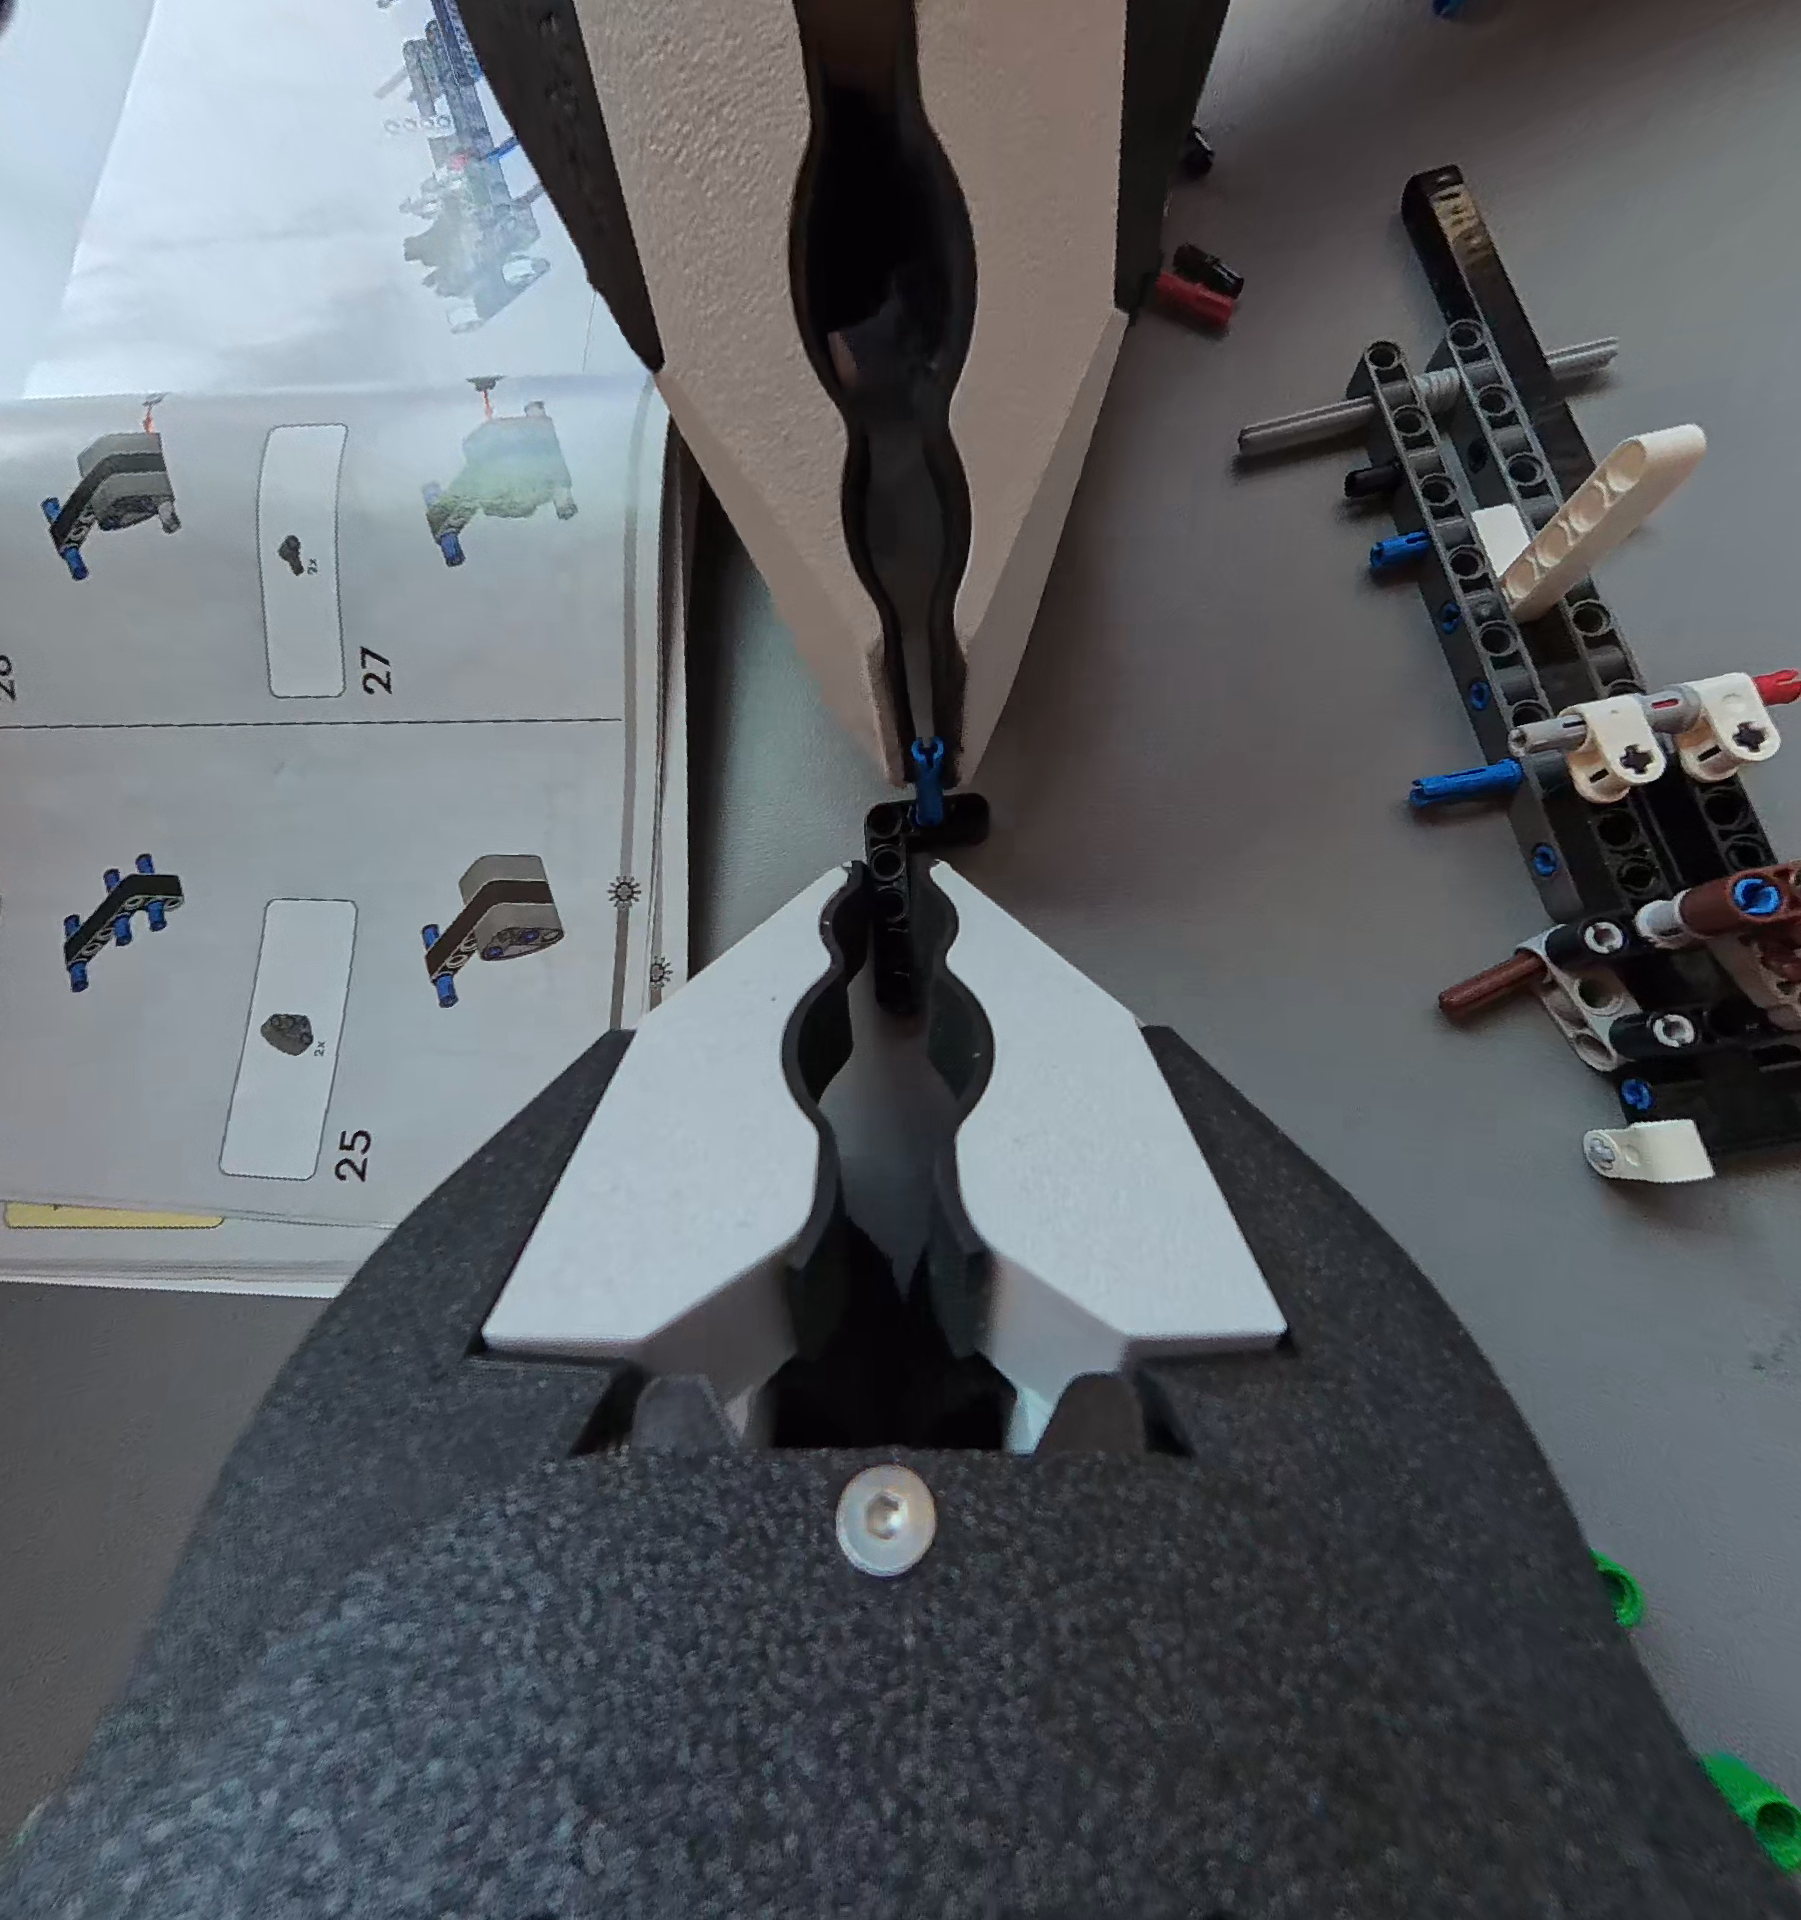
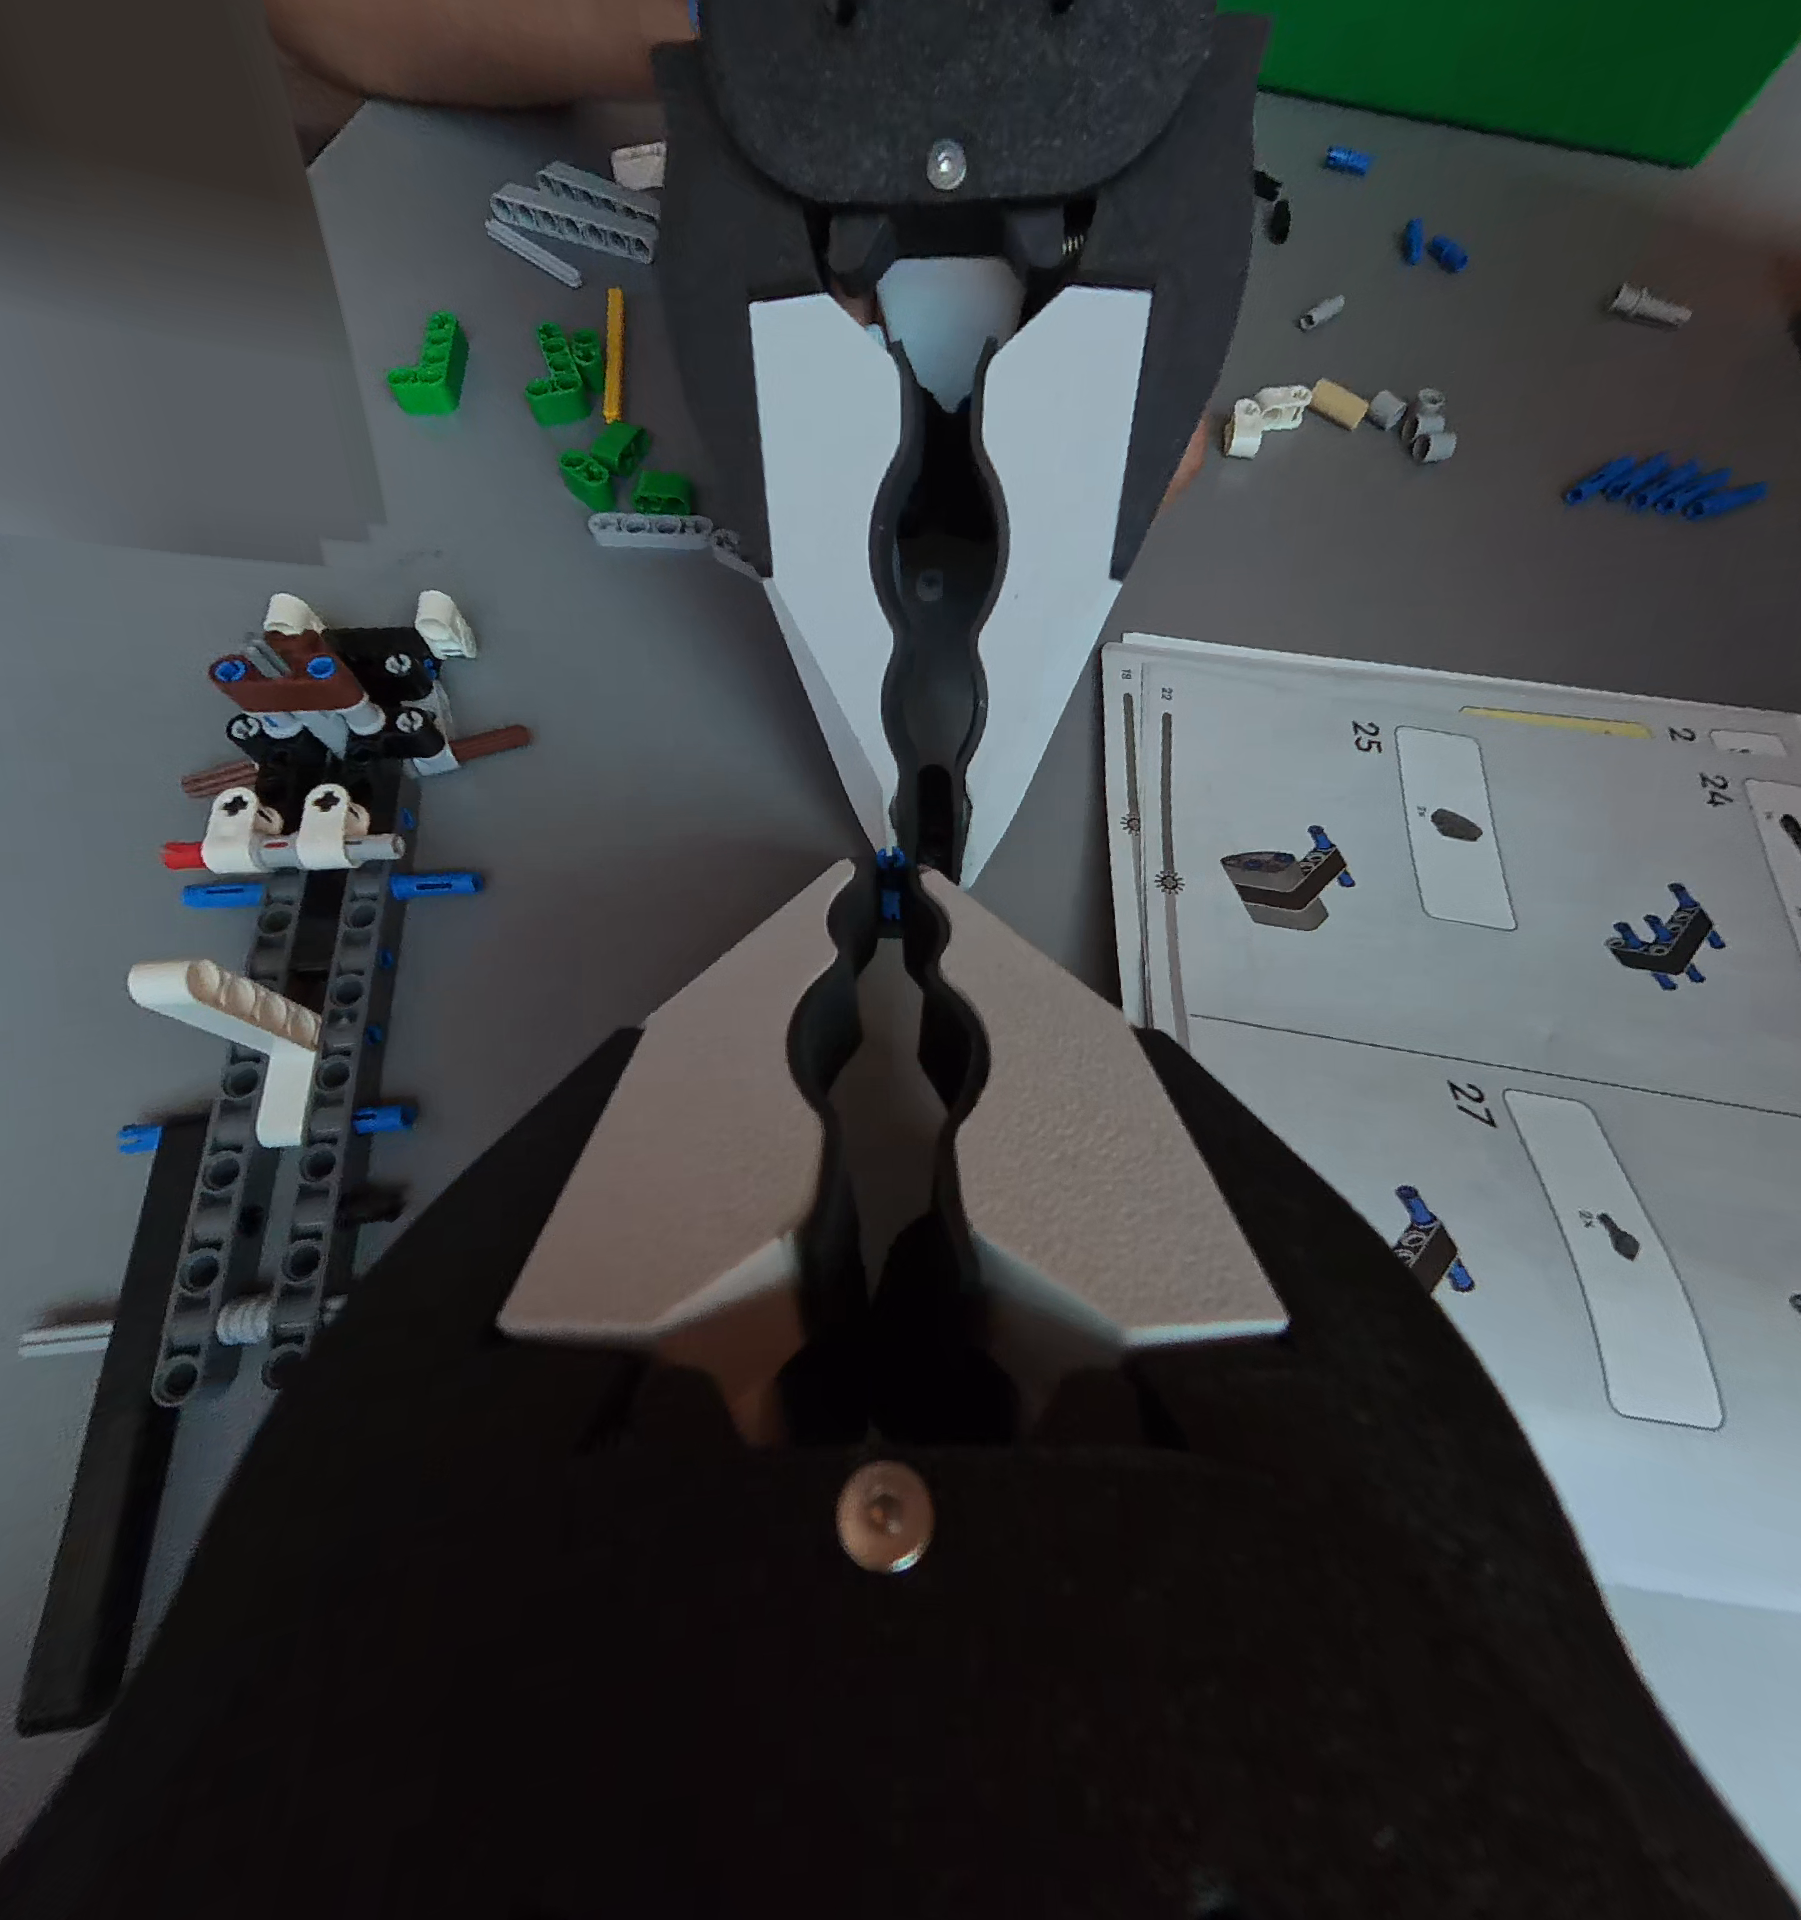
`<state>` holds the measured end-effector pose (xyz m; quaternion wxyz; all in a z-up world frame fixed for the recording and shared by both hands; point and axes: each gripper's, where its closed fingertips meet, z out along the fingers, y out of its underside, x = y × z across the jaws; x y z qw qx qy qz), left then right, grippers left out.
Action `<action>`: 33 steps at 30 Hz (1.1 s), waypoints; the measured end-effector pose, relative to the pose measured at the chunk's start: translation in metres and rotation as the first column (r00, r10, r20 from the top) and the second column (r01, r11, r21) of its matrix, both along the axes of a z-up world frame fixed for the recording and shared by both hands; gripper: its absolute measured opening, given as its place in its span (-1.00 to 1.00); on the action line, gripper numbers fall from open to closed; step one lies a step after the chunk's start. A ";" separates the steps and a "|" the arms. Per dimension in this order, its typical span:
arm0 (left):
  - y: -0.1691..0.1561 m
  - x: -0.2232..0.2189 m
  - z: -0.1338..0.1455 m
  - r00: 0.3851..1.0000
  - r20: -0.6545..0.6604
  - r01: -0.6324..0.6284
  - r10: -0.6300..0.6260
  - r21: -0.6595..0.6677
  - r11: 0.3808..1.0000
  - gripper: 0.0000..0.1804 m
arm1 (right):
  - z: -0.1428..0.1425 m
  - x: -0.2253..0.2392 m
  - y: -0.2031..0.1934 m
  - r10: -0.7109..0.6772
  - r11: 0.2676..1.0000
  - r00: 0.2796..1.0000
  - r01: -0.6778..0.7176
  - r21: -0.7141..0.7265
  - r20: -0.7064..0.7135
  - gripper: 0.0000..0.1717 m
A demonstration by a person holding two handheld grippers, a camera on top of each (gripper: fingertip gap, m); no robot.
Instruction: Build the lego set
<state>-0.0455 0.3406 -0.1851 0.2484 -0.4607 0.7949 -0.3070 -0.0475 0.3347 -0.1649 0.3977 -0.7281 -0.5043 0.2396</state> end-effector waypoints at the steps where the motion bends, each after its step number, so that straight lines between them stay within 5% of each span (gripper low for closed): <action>1: 0.000 0.000 0.000 1.000 0.001 0.003 -0.003 0.002 1.000 -0.93 | 0.000 0.000 0.000 0.001 1.000 1.000 -0.001 0.005 0.002 -0.96; 10: 0.000 0.000 0.000 1.000 0.003 0.018 -0.018 0.005 1.000 -0.93 | -0.001 0.001 0.001 -0.068 0.987 0.997 0.061 -0.150 -0.041 -0.96; 33: -0.001 0.000 0.000 1.000 -0.010 0.010 -0.010 -0.019 1.000 -0.94 | -0.002 0.002 -0.001 -0.063 0.992 0.998 0.061 -0.115 -0.015 -0.96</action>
